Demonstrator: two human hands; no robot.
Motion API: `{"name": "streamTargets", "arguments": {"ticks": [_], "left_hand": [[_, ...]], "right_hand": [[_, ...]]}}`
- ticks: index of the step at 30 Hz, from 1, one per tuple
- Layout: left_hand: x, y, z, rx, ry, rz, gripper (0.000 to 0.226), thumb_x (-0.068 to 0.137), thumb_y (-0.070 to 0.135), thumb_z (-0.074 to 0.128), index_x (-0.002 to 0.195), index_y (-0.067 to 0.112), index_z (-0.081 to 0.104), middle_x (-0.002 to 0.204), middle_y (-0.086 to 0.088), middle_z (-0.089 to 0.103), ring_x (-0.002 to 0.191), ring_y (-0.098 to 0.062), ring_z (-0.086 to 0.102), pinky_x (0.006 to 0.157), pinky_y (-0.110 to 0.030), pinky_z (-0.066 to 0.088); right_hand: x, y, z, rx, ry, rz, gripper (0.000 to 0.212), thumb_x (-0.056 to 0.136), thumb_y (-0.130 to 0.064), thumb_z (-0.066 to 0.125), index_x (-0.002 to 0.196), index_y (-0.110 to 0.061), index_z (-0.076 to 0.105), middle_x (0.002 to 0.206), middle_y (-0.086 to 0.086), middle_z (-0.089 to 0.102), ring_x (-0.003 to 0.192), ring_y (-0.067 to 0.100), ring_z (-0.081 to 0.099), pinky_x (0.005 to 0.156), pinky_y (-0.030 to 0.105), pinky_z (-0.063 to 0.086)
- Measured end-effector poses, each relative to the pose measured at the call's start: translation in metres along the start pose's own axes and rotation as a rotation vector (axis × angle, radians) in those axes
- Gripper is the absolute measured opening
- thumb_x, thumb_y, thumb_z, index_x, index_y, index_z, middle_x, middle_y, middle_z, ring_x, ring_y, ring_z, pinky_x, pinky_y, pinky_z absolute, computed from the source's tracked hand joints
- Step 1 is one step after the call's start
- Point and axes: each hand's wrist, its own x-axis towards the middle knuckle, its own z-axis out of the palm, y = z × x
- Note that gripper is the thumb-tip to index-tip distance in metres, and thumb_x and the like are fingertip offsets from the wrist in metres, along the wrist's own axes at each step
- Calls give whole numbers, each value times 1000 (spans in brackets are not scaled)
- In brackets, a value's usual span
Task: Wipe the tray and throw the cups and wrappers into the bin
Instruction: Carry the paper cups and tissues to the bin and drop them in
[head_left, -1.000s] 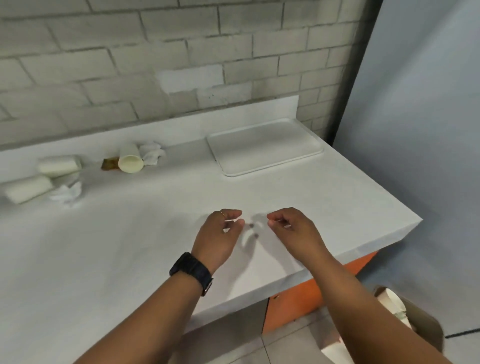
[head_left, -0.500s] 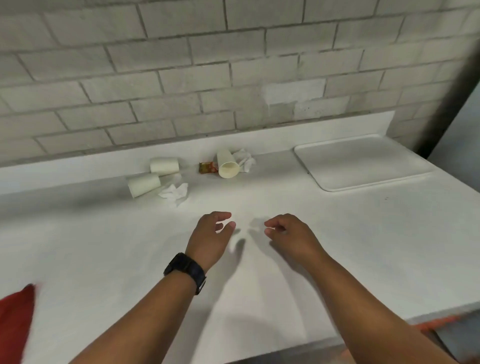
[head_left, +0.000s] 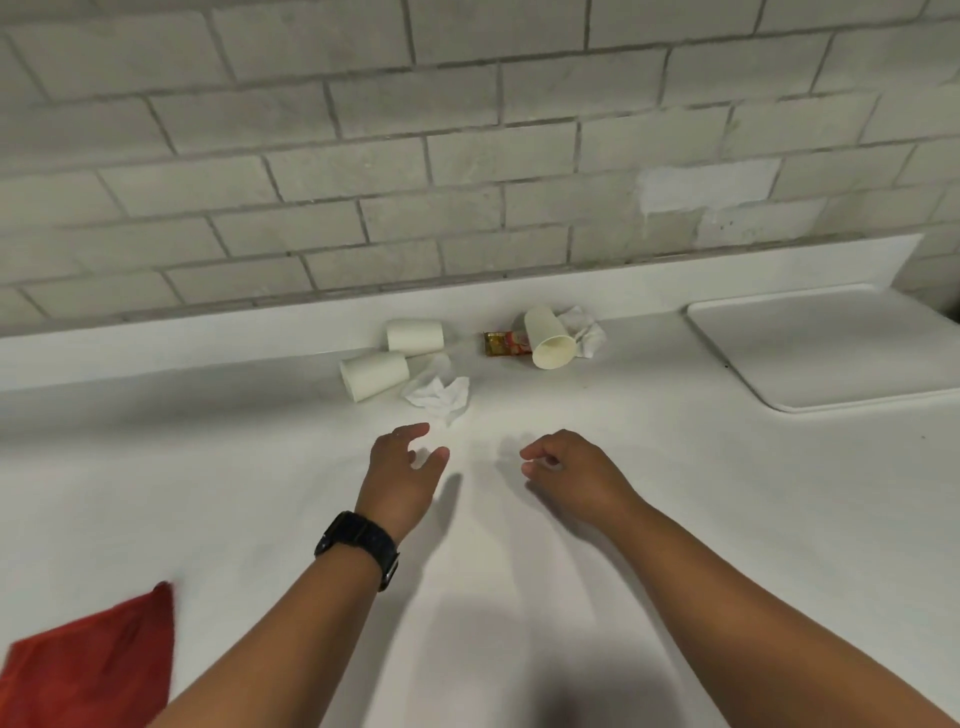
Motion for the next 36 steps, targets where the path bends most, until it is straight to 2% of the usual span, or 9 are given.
{"name": "streamTargets", "arguments": {"ticks": [6,11,16,20,22,24,27,29,36], "left_hand": [[55,-11,-23,-23,120,-76,61,88,29,65,142,23,37,148,-1,29,131,-17,43,102,-30,39],[111,-24,-41,-15,200,-116,71,87,29,66,146,14,31,148,-8,34,131,-26,44,106,-35,38],[143,-31,-50,9,226,-160,65,88,34,63,143,12,36,141,-6,47,125,-26,49,101,-35,41],[154,-36,-49,145,229,-157,25,92,33,56,103,11,60,99,-3,62,98,-28,58,76,-28,39],[154,-34,-48,199,240,-146,26,92,32,54,74,14,51,74,-1,53,79,-27,52,64,-29,34],[151,-34,-47,201,256,-148,33,92,32,55,66,16,44,68,-1,48,74,-27,48,63,-30,33],[138,-34,-43,106,272,-135,27,90,33,59,78,9,56,84,-10,59,85,-31,56,71,-34,42],[124,-29,-38,24,289,-117,21,88,35,62,95,15,63,107,-1,62,102,-21,58,83,-29,41],[60,-10,-8,-78,197,-17,17,85,30,69,87,16,60,132,16,37,107,-9,52,91,-25,39]], "right_hand": [[51,-26,31,-219,-71,-163,41,91,-33,59,132,-28,54,133,-7,49,125,9,50,102,26,40],[103,-63,40,-398,-101,-295,53,96,-31,50,147,-29,35,158,-4,24,144,19,23,113,33,27],[145,-79,56,-576,-210,-358,54,99,-16,45,150,-25,30,161,-4,16,146,19,21,112,34,30],[157,-67,73,-619,-267,-311,41,97,-15,47,137,-20,52,145,5,47,129,26,47,105,38,40],[153,-59,74,-612,-215,-332,33,96,-19,50,127,-17,62,134,4,55,124,25,50,101,33,41],[149,-52,71,-619,-155,-372,26,92,-20,57,116,-18,68,124,2,60,117,23,51,90,29,43],[138,-44,64,-582,-83,-374,19,86,-18,65,104,-17,72,108,0,63,106,21,55,80,26,45],[127,-37,60,-521,-43,-342,18,85,-13,63,101,-13,72,105,2,64,103,21,58,76,24,43],[70,-13,29,-162,171,-169,18,87,-14,62,94,-25,74,88,-3,63,92,15,51,76,23,40]]}}
